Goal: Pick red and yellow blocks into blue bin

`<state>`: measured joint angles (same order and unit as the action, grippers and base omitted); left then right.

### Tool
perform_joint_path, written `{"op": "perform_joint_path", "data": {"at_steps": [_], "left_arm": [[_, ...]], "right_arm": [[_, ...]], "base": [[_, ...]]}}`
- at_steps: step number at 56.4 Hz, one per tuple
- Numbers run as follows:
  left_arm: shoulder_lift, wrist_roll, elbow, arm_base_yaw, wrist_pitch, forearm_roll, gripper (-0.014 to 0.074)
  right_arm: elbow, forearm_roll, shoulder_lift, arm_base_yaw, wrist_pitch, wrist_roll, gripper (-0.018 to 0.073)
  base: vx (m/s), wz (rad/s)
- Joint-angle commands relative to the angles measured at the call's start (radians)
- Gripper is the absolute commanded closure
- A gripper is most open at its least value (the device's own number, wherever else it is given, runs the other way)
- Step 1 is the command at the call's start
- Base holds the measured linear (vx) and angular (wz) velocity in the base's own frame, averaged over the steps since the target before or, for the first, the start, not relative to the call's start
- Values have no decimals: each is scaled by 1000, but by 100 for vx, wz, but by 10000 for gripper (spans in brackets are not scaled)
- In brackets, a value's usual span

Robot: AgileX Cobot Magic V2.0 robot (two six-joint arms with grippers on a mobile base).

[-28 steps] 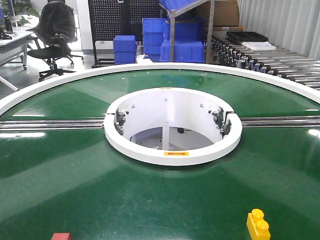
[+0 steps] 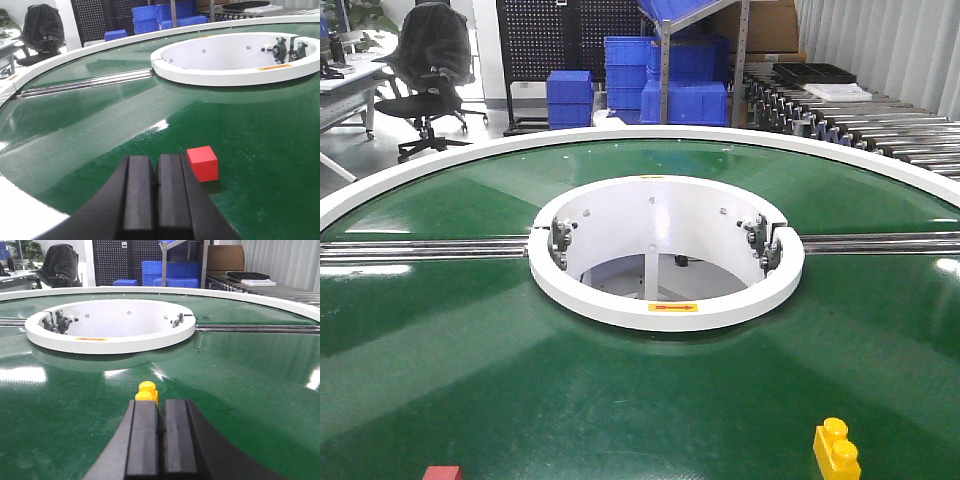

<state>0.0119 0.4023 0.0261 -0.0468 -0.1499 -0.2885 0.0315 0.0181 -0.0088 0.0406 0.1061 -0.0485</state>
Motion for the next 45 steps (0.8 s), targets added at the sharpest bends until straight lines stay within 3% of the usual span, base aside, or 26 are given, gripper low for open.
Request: {"op": "perform_joint_path", "data": {"at_steps": [1, 14, 18, 24, 31, 36, 45], "left_arm": [[15, -2, -17, -2, 84, -5, 594], [15, -1, -17, -2, 125, -5, 594], [15, -13, -29, -2, 194, -21, 594], [15, -120, -68, -2, 348, -110, 594], [-3, -157, -192, -2, 501, -128, 594], [-83, -148, -347, -2, 453, -124, 594], [-344, -148, -637, -2, 258, -106, 594]], "right_arm": [[6, -8, -11, -6, -84, -2, 569], [6, -8, -11, -6, -115, -1, 569], [6, -8, -11, -6, -161, -1, 569], [-15, -2, -11, -6, -320, 0, 569], [-152, -3, 2, -6, -302, -1, 569], [-316, -3, 69, -6, -229, -5, 569], [-613, -11, 319, -6, -173, -10, 569]], "base": [[0, 0], [0, 0], [0, 0], [0, 0], [0, 0], [0, 0], [0, 0]]}}
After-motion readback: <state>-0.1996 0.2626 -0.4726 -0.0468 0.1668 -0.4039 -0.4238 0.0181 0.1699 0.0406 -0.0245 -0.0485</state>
